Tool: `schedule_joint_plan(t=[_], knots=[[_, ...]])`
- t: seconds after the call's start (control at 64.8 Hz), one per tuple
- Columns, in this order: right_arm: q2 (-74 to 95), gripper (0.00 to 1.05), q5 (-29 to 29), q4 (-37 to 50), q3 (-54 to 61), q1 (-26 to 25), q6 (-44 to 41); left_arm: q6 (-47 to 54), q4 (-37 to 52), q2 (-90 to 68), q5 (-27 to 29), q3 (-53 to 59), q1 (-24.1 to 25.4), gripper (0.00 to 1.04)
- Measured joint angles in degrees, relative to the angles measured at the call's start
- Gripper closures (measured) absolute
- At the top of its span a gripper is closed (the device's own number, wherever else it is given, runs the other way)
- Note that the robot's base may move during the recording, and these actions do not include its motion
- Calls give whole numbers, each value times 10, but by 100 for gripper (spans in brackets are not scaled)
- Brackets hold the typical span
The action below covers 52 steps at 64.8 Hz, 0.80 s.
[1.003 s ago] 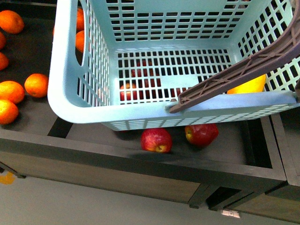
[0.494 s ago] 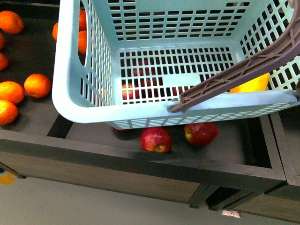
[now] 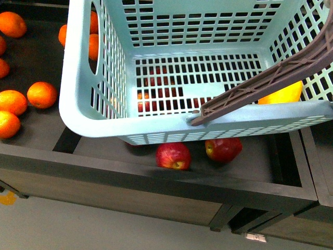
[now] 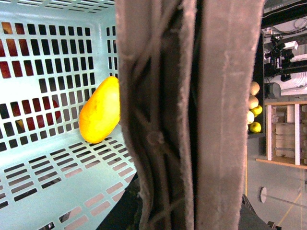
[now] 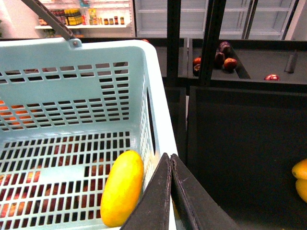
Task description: Pick mango and avocado into basket
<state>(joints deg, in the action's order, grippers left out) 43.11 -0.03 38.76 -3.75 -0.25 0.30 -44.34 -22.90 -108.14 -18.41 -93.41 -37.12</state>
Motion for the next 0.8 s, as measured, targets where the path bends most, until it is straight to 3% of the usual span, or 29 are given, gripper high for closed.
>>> schedule_joint_plan(t=[0.093, 0.232, 0.772, 0.803], knots=[[-9, 103, 0, 20, 21, 0, 0, 0, 0, 0, 2, 0, 0, 89], [-54, 100, 0, -21, 27, 0, -2, 0, 0, 0, 0, 0, 0, 89], [-66, 8, 1, -25, 27, 0, -1, 0, 0, 0, 0, 0, 0, 89], [-66, 8, 2, -25, 27, 0, -1, 0, 0, 0, 0, 0, -2, 89]])
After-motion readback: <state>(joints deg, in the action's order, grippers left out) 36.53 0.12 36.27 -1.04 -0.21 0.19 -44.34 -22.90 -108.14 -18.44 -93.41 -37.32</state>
